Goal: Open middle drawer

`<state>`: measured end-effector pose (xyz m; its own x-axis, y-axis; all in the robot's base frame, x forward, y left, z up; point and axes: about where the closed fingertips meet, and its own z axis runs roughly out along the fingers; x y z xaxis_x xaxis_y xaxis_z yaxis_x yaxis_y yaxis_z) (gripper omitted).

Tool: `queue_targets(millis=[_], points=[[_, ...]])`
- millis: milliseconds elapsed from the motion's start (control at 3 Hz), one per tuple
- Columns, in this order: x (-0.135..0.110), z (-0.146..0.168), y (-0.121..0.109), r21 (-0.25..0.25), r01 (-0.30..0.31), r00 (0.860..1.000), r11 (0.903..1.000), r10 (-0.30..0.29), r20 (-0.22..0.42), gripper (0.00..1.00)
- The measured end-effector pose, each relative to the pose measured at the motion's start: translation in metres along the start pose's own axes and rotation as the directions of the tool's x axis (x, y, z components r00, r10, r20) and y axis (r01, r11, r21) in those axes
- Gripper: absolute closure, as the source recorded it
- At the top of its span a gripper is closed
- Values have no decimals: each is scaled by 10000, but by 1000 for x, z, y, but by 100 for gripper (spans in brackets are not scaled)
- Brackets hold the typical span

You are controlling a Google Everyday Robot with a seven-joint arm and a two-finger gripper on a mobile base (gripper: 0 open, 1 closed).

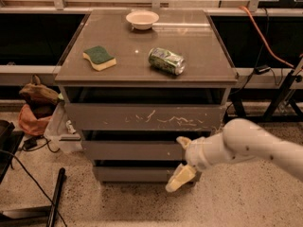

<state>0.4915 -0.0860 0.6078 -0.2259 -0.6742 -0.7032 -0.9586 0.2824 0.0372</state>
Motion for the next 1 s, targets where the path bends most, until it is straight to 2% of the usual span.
queue_targets(millis=[333,667,1000], points=[[32,66,15,11,-470,9975,9989,468,527,0],[53,109,10,33,-1016,9918,9948,1010,786,0],[57,116,11,-34,-1129,9902,9936,1128,825,0]])
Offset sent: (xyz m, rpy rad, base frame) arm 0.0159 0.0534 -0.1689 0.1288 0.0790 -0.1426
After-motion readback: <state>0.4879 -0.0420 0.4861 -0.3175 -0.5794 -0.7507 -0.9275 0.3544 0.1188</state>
